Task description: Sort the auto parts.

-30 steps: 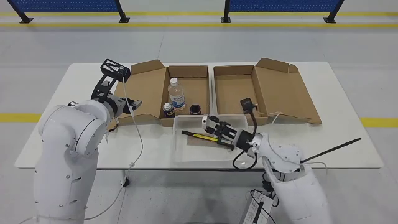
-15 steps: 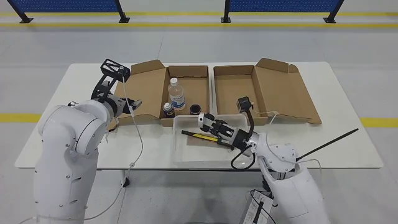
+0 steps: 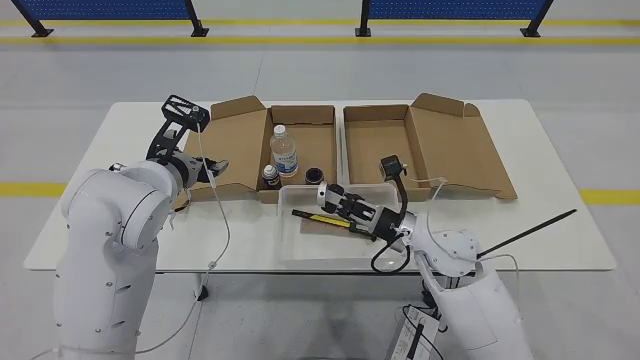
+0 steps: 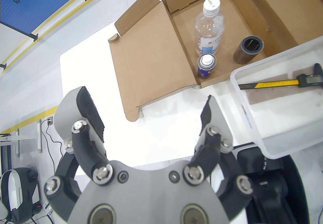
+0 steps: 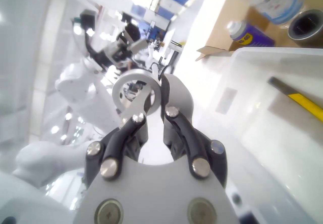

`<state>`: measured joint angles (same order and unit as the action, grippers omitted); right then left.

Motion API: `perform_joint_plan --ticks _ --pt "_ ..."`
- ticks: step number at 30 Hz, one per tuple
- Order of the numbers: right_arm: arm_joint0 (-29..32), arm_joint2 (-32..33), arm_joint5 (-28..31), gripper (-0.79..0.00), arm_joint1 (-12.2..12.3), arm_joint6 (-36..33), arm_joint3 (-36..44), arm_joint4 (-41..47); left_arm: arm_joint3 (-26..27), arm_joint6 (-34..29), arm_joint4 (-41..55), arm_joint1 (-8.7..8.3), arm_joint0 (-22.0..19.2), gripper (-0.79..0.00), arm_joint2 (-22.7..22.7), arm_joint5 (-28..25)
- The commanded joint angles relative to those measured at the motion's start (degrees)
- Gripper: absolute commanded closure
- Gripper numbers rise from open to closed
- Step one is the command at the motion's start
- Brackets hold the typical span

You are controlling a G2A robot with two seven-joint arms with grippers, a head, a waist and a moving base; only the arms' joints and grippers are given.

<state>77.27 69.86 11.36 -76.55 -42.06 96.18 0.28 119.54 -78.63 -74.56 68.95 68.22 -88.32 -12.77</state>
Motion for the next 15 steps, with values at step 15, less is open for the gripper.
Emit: perform_joint_plan --ticks 15 --pt "0.63 0.79 -4.51 0.000 1.24 0.07 2.53 -5.03 0.00 0.00 0.00 0.00 0.00 -0.785 0.00 0.00"
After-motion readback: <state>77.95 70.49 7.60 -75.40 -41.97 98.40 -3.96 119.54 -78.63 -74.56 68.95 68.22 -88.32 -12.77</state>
